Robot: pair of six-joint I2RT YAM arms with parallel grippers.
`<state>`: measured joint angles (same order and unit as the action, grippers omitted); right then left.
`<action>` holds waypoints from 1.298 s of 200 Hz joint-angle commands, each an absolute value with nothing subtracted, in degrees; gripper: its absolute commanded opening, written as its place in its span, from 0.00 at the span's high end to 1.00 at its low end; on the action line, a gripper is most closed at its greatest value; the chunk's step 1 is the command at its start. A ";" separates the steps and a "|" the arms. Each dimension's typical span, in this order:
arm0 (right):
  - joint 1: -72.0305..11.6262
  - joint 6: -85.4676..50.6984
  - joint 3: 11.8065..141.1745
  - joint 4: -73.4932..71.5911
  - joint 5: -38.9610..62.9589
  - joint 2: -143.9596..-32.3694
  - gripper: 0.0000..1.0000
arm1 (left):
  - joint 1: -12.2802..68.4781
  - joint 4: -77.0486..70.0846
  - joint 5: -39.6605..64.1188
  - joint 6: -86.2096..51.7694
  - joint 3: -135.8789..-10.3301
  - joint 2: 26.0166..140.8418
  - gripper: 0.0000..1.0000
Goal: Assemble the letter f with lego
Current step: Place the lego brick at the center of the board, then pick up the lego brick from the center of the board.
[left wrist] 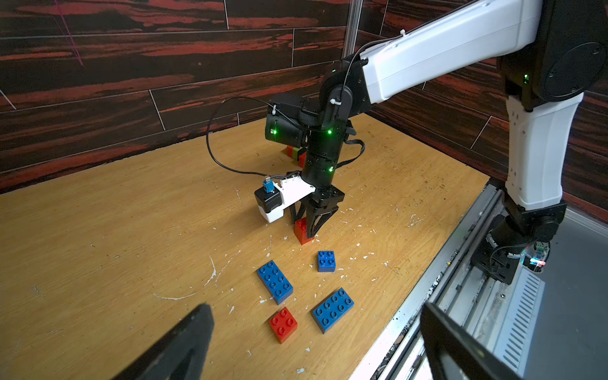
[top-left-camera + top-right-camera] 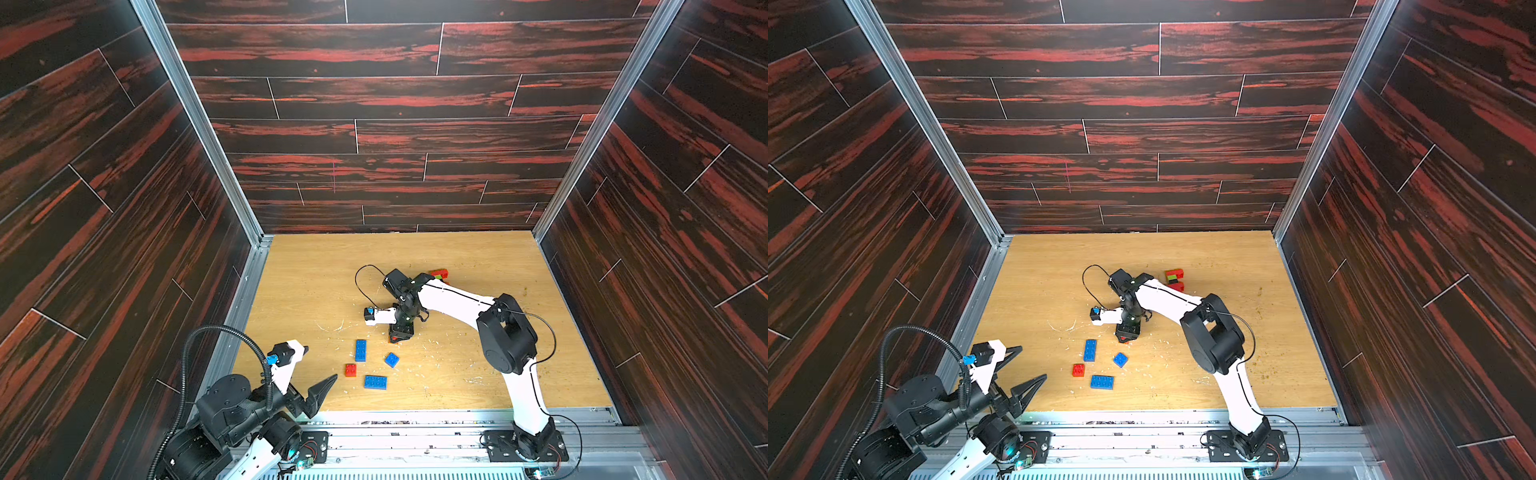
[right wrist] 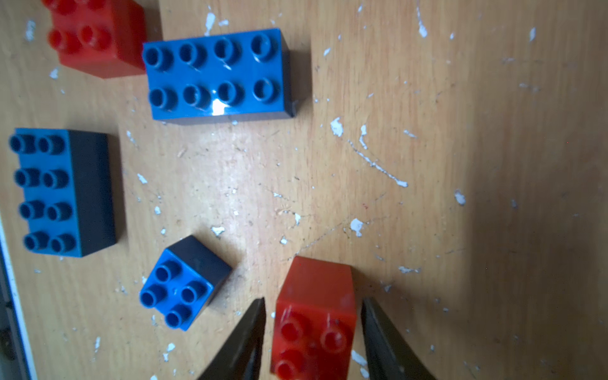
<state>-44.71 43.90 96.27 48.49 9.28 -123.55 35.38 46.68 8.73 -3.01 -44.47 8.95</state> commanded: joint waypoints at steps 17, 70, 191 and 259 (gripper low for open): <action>-44.57 42.17 98.73 50.76 7.69 -122.93 0.49 | 35.64 46.45 8.99 -2.97 -44.74 9.06 0.00; -44.63 34.20 98.79 50.83 6.96 -118.37 0.49 | 35.67 46.41 8.95 -2.89 -44.72 9.04 0.00; -56.94 27.20 91.25 49.28 7.14 -109.01 0.47 | 35.68 46.47 8.96 -2.87 -44.72 8.97 0.00; -62.85 24.53 85.84 45.49 5.48 -110.72 0.47 | 35.64 46.46 9.01 -2.86 -44.69 8.99 0.00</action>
